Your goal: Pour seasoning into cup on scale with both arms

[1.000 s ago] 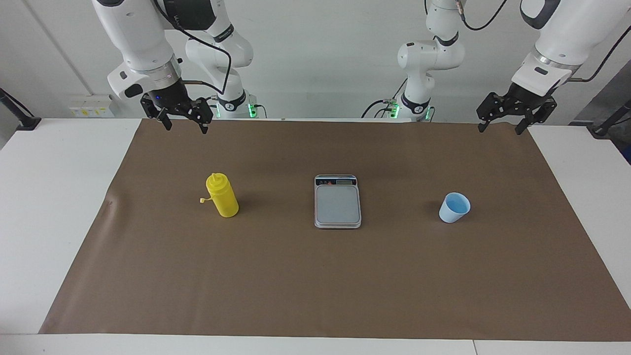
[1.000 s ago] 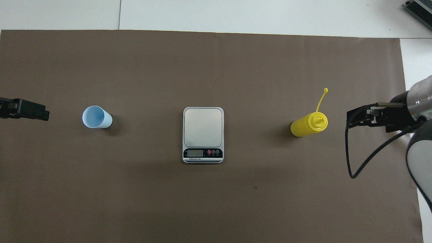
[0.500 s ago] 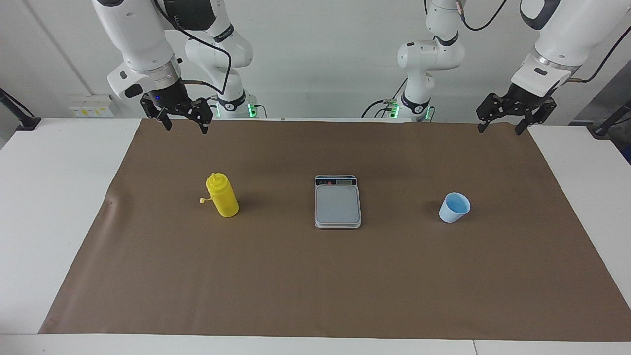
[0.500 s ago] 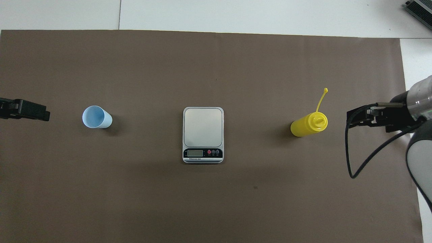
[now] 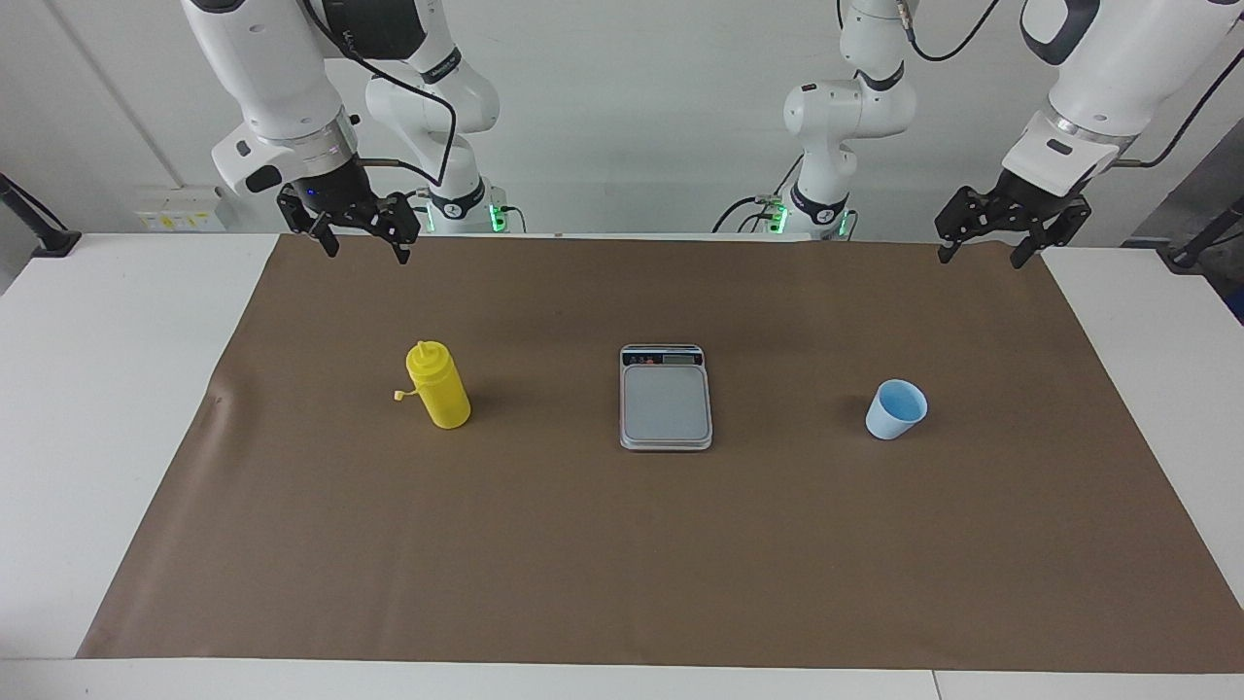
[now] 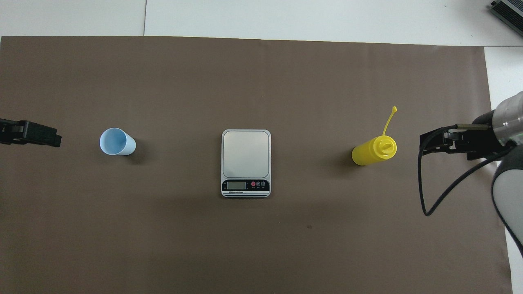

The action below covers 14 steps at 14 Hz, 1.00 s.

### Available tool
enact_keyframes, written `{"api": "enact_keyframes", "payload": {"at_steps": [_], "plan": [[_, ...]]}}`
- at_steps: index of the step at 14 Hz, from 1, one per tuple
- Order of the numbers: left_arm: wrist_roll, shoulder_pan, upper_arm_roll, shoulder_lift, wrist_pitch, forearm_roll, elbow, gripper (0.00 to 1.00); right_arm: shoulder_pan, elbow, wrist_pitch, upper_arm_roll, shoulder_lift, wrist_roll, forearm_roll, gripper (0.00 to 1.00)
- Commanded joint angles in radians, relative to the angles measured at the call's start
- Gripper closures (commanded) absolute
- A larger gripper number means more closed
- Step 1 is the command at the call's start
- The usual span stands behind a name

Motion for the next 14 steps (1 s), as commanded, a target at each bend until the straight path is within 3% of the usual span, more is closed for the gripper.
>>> {"api": "enact_keyframes", "payload": {"at_steps": [1, 4, 10, 14], "plan": [[-0.001, 0.014, -0.003, -0.07, 0.113, -0.01, -0.127, 0.0, -0.015, -0.019, 0.001, 0.005, -0.019, -0.024, 0.006, 0.0], [-0.022, 0.017, -0.003, -0.095, 0.267, -0.01, -0.265, 0.0, -0.015, -0.019, 0.001, 0.005, -0.019, -0.024, 0.006, 0.0], [-0.136, 0.019, -0.003, 0.08, 0.448, -0.01, -0.282, 0.0, -0.014, -0.019, 0.001, 0.005, -0.019, -0.024, 0.006, 0.0], [-0.148, 0.057, -0.003, 0.108, 0.63, -0.01, -0.4, 0.0, -0.015, -0.019, 0.001, 0.005, -0.019, -0.024, 0.006, 0.0]]}}
